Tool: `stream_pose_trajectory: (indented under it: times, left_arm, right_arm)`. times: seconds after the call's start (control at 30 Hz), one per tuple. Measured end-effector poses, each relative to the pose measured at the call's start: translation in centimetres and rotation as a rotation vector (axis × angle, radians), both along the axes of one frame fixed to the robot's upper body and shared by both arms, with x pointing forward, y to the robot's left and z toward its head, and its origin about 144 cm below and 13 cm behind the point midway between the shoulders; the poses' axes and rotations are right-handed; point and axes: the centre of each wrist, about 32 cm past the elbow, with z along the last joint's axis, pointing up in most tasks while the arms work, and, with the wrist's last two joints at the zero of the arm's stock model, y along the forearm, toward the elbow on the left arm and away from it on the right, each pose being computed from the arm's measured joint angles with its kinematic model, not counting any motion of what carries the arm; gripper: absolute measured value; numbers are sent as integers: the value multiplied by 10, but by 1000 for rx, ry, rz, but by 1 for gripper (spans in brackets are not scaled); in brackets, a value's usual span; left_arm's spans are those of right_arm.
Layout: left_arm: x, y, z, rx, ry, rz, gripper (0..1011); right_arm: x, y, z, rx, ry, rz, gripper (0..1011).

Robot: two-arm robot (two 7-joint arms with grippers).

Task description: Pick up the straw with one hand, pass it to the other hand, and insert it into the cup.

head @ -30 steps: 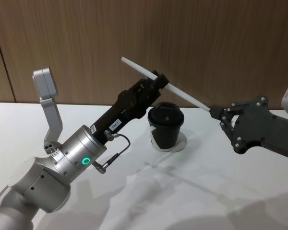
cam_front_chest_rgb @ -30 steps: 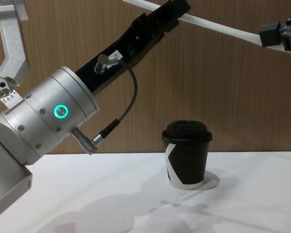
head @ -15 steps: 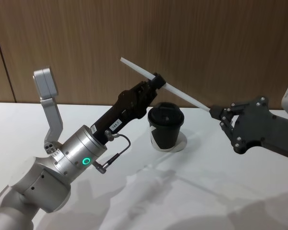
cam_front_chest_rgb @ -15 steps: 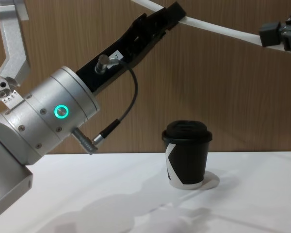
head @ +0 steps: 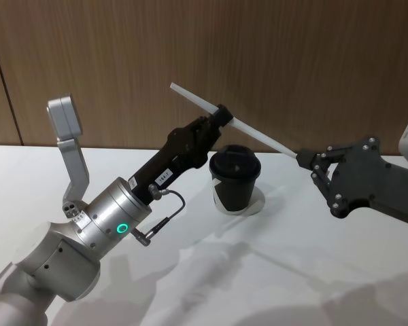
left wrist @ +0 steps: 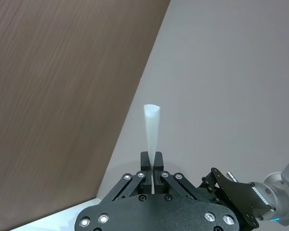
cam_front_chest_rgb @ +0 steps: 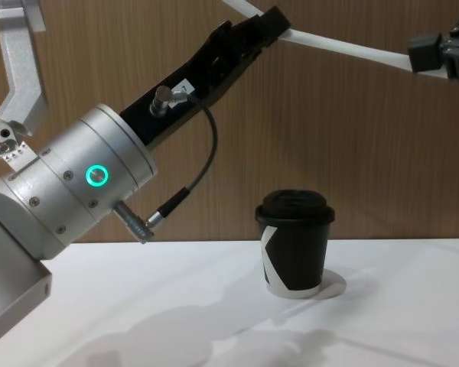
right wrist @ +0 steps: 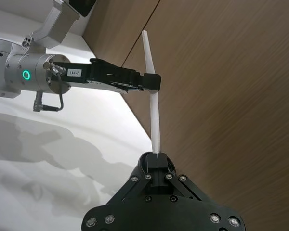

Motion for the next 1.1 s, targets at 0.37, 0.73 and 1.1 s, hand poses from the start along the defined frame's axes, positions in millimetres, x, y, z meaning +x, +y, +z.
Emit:
stream_pose_trajectory:
  times: [0.37,0.73,1.1]
  left_arm:
    - [0,0,0,0,1,1,5]
    - [0,0,1,5,0,3,5]
    - [-2,6,12,94,-30,50,5]
  right_arm:
    - [0,0,0,0,0,0,194]
    - [0,0,0,0,0,0,542]
    - [0,0,0,0,0,0,868]
